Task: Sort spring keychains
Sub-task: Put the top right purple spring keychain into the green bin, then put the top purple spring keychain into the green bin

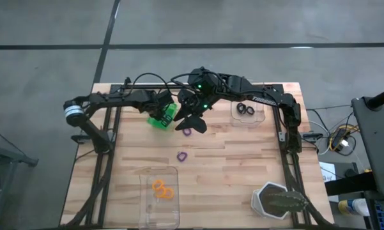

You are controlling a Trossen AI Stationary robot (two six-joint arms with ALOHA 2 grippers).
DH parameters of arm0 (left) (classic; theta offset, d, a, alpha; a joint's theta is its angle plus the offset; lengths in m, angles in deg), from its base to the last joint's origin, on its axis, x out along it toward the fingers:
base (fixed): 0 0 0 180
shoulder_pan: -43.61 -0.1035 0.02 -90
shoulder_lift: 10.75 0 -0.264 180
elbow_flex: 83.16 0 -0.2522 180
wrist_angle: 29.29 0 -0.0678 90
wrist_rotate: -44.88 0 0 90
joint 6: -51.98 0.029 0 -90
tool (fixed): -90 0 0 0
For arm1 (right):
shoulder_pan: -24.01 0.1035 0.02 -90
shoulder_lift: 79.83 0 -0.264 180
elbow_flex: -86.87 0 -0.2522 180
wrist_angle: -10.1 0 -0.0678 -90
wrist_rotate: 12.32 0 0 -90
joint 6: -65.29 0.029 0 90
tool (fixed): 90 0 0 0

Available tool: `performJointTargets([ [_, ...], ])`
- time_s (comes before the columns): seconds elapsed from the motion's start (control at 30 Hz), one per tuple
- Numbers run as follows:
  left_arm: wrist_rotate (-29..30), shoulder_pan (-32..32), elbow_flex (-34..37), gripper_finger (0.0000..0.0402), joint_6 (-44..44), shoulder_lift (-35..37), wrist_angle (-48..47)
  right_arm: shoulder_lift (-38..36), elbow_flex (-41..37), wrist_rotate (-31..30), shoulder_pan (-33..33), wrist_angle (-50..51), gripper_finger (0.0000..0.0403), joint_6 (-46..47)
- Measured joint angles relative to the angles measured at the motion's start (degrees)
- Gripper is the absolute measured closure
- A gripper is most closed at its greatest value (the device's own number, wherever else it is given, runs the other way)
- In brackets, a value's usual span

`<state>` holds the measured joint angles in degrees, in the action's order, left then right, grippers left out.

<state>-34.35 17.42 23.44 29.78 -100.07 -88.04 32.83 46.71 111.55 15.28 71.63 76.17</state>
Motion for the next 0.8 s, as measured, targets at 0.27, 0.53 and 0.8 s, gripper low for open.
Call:
performJointTargets([
  [0.27,-2.2,-0.4,0.0,0.0324,-0.4,2.3,1.9,0.0,0.0,0.0,0.0,0.0,0.0170,-0.6],
  [0.53,-1.9,-0.6,-0.4,0.0275,-1.8,3.0,-0.7,0.0,0.0,0.1,0.0,5.4,0.0170,-0.6],
  [0.8,-2.3,-0.6,-2.8,0.0273,-2.5,9.7,-0.6,0.0,-3.9,-0.7,0.0,9.0,0.0170,-0.9],
])
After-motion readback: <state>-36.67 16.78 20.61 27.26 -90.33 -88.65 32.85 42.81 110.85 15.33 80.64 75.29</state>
